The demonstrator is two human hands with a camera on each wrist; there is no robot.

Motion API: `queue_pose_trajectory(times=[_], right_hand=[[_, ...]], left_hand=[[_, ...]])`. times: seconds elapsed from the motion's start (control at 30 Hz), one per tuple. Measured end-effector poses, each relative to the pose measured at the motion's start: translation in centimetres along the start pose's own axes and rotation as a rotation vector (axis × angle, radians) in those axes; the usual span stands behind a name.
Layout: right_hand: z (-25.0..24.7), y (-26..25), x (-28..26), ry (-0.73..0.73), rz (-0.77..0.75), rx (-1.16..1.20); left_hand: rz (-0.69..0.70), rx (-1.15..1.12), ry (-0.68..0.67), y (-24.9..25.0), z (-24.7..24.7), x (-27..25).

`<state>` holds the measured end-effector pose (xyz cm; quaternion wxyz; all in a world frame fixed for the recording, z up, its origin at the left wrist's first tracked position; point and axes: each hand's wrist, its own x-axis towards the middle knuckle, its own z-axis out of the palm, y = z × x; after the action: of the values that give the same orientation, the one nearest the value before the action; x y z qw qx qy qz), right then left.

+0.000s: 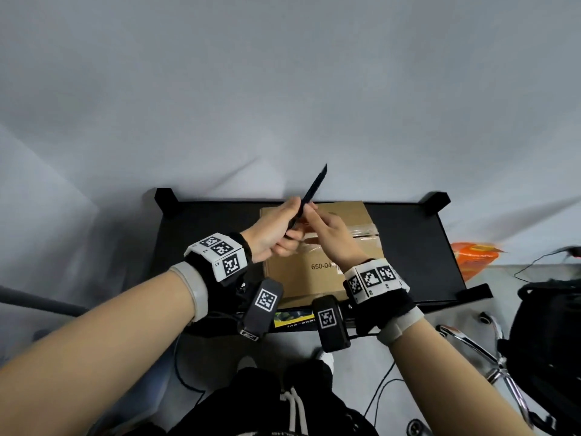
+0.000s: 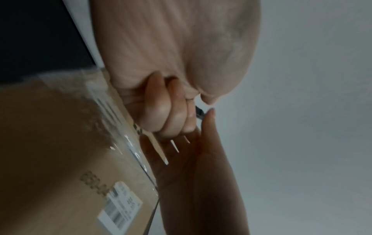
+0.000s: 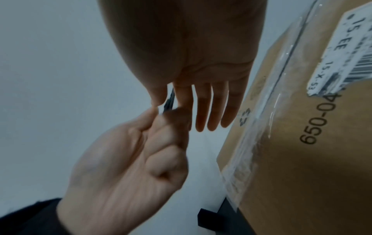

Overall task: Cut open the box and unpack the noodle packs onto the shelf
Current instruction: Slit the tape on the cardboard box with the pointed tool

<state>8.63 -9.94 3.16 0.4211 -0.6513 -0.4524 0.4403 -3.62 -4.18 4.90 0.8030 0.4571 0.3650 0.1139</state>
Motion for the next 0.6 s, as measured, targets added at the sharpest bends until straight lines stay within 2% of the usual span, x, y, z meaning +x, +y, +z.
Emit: queue_pose_trajectory(times=[0.07,0.2,0.3,0.37,0.43,0.5,0.53,0.6], right_hand=[[-0.8,-0.4,-0.3,0.014,0.041,0.038],[-2.7,-0.4,-0.7,0.101,0.099,0.17],[-5.0,-0.1,-0.4,0.175,0.109,0.272],[-6.9,0.6,-0.2,0.239,0.14,0.384],[-9.1,1.7,0.0,0.289,0.197,0.355],[-11.0,2.8,-0.1,0.315,0.261,0.25],[-11.8,3.4,-0.2,0.313,0.283,0.212],[-12.8,4.4,-0.3,0.304,0.323,0.185]], left_hand=[[-0.029,0.018,-0.023,0.2,1.5,0.9],[0.009,0.125,-0.019,0.4,3.9,2.4],[0.054,0.293,0.044,0.3,5.0,3.2],[0.065,0.53,0.196,-0.2,4.6,3.9],[0.073,0.761,0.478,-0.9,3.6,4.4],[0.0,0.965,0.754,-1.8,2.1,4.8],[-0.076,1.004,0.826,-2.4,1.6,5.0],[-0.241,0.876,0.851,-3.4,0.9,5.2]])
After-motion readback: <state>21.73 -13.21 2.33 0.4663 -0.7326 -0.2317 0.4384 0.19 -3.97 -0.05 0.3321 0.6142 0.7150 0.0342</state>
